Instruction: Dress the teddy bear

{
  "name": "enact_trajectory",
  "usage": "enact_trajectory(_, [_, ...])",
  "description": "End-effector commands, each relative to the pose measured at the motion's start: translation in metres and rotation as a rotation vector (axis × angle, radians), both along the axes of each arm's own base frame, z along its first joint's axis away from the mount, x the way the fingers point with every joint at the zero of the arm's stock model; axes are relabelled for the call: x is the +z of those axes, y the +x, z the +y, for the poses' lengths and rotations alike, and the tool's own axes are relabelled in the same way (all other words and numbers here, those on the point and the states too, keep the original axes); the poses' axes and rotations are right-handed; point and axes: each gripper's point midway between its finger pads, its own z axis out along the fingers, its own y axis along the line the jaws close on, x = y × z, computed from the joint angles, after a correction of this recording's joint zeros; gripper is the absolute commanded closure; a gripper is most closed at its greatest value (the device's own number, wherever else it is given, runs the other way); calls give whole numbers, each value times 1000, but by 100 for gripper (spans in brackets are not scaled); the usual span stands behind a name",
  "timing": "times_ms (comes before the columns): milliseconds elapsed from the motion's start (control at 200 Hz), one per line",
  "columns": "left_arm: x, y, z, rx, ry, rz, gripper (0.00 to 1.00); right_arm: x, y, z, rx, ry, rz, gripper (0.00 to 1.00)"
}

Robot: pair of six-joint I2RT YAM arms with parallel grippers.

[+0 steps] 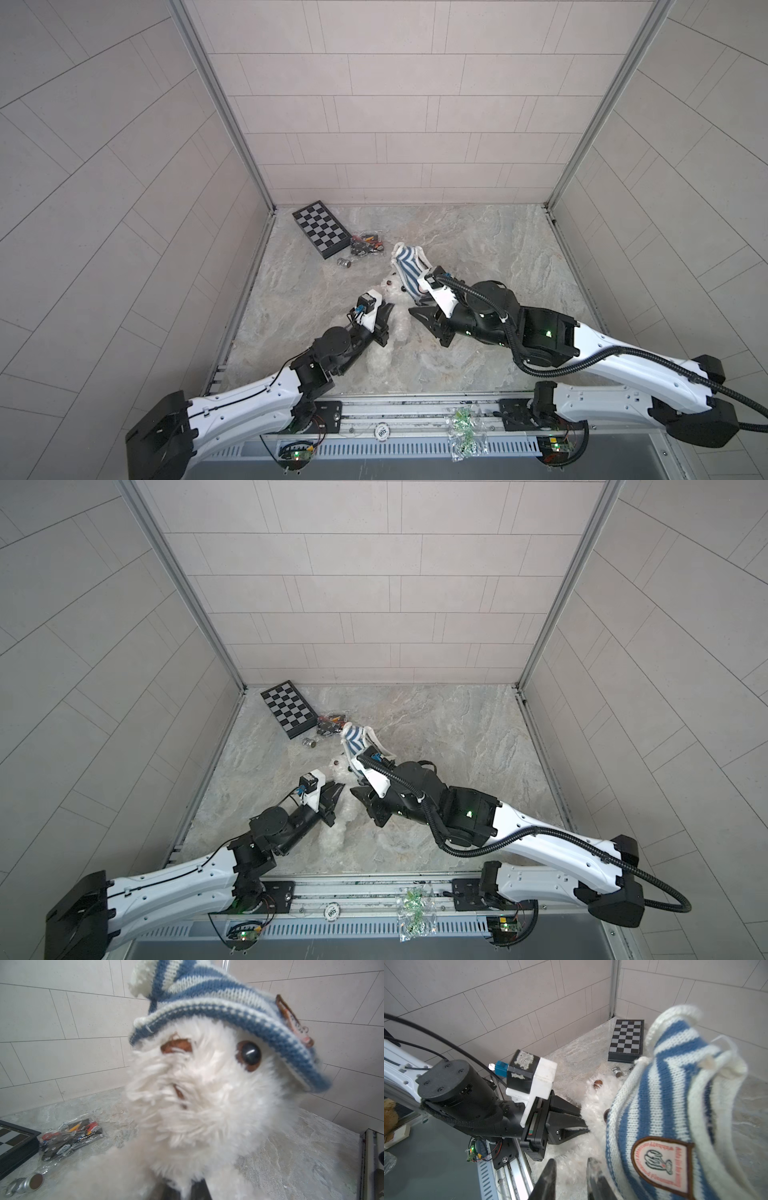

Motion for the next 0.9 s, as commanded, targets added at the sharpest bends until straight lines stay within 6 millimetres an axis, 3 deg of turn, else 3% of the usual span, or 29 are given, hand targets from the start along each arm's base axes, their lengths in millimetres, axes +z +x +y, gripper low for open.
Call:
enact_trajectory(0, [9,0,4,20,13,-42,100,22,4,-23,-71,-27,-35,68])
enact_trajectory(150, [10,-1,2,7,32,-48,100,45,31,-50,-171,-46,-3,69])
enact_trajectory(255, [12,-2,1,-1,32,-55,100,41,59,-62,-192,-48,87,74])
enact_trajectory(400, [13,-3,-1,-13,34,-59,100,21,83,-60,-193,-100,152,79])
enact_trajectory(681, [12,-5,-4,-34,48,-61,100,-5,90,-41,-113,-137,235,79])
enact_trajectory(891, [12,-5,-5,-39,50,-62,100,-15,79,-23,-9,-113,316,72])
